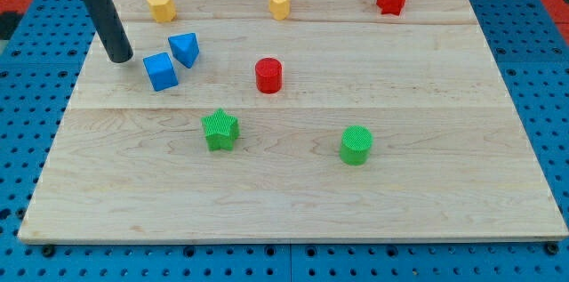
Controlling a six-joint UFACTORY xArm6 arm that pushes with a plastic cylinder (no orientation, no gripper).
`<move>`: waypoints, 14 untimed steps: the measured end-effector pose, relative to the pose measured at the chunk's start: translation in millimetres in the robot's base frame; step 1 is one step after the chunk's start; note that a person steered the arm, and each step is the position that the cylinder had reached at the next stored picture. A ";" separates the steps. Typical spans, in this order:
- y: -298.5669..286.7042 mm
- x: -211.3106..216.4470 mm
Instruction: Push the red circle towards the center right of the board
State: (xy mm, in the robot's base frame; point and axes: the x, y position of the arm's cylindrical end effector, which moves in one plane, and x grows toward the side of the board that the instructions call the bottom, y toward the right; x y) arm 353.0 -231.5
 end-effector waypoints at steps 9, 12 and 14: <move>184.1 51.1; 342.8 106.3; 290.8 89.3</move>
State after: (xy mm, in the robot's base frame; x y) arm 442.3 59.3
